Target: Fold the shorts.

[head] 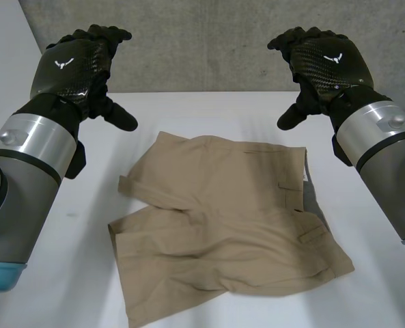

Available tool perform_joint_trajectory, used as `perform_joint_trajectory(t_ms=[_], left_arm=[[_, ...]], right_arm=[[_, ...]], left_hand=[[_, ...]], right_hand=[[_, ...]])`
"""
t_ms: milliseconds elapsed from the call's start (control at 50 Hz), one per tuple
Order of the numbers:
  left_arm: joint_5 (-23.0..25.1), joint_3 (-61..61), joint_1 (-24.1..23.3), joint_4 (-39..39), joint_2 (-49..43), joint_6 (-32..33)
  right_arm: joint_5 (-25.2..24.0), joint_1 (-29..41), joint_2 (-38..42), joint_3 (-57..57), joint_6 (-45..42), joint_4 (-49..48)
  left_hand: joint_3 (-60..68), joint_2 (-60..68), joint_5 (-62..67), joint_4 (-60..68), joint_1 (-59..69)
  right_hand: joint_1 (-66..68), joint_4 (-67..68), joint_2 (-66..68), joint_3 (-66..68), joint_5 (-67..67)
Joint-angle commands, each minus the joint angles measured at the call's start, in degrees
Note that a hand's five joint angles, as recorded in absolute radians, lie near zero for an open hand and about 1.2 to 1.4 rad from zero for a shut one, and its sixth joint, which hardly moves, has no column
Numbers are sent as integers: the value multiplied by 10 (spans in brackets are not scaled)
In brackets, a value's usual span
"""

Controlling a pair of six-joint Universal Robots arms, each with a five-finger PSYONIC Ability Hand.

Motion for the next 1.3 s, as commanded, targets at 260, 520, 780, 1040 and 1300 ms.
perform_joint_trajectory(t_ms=[260, 520, 780, 1040, 1300], left_arm=[[6, -58, 7, -163, 17, 16], [62, -221, -12, -134, 20, 55], [58, -256, -68, -124, -14, 56], [58, -256, -69, -122, -25, 56], [58, -257, -69, -118, -25, 56]], right_arm=[[-107, -112, 2, 34, -207, 164], [-223, -201, 13, 145, -405, 236], [-268, -248, 14, 237, -521, 283], [-320, -284, 20, 274, -538, 318], [-321, -284, 61, 297, -549, 242]], left_hand=[[10, 15, 9, 16, 17], [205, 210, 204, 211, 212], [233, 239, 233, 239, 240], [228, 234, 228, 234, 235], [225, 231, 225, 231, 232]], right_hand=[[-18, -35, -27, -23, -107], [92, 75, 83, 87, 3], [277, 260, 268, 273, 188], [265, 248, 256, 261, 176], [326, 309, 317, 321, 237]])
